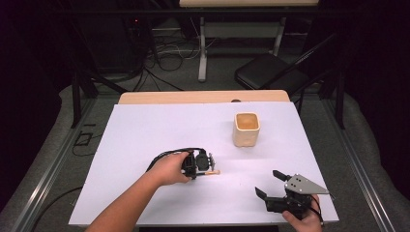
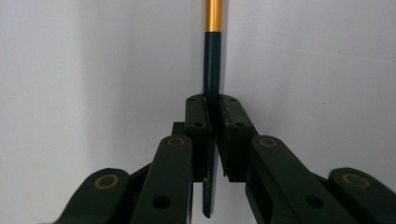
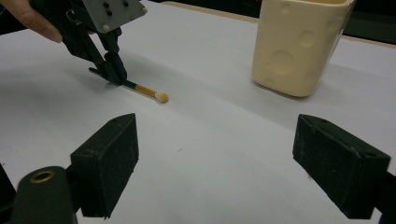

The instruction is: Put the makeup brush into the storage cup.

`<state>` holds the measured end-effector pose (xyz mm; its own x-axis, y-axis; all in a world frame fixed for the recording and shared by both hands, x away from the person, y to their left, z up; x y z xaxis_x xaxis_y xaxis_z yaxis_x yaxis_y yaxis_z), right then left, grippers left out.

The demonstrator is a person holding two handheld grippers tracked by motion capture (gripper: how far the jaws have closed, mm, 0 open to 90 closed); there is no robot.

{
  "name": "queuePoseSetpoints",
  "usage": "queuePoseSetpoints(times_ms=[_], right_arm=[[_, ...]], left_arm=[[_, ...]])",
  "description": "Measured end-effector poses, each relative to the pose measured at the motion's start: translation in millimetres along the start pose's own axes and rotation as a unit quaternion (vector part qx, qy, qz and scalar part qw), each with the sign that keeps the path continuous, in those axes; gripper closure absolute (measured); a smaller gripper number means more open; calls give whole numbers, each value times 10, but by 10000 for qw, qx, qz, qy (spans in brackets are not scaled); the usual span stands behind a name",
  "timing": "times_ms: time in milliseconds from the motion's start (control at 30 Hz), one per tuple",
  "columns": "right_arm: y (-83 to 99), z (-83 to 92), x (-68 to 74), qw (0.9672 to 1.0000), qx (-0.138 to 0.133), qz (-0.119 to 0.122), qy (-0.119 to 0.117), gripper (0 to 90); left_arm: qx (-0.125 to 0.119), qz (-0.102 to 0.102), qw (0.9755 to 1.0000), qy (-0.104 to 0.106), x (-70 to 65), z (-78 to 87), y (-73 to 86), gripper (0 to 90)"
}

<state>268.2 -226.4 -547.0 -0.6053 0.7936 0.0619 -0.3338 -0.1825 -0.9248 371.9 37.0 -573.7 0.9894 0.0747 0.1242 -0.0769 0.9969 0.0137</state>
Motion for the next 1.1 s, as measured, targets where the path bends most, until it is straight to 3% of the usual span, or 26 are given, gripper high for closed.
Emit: queuePoseSetpoints(times_ms=[267, 767, 1100], right_arm=[[0, 3, 0, 10000, 5, 5, -1, 140], [0, 1, -3, 10000, 1, 22, 6, 140], [4, -10, 6, 10000, 26, 25, -6, 140]], left_arm=[[31, -26, 10000, -37, -8, 2, -6, 832], [-19, 115, 9999, -25, -16, 71, 17, 834], [-269, 230, 9993, -94, -37, 227, 77, 835]])
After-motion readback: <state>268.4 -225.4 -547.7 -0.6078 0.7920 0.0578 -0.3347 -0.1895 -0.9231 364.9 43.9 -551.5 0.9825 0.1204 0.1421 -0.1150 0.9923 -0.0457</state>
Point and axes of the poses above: each handheld gripper's, and its own axes: z roughly backward along the jaws, y roughly out of its underside, x roughly to its left, the point moved 5 cm from there along -z, roughly forward along the jaws, and after that the axes turned 2 degrees about -z, right-handed, at the moved point
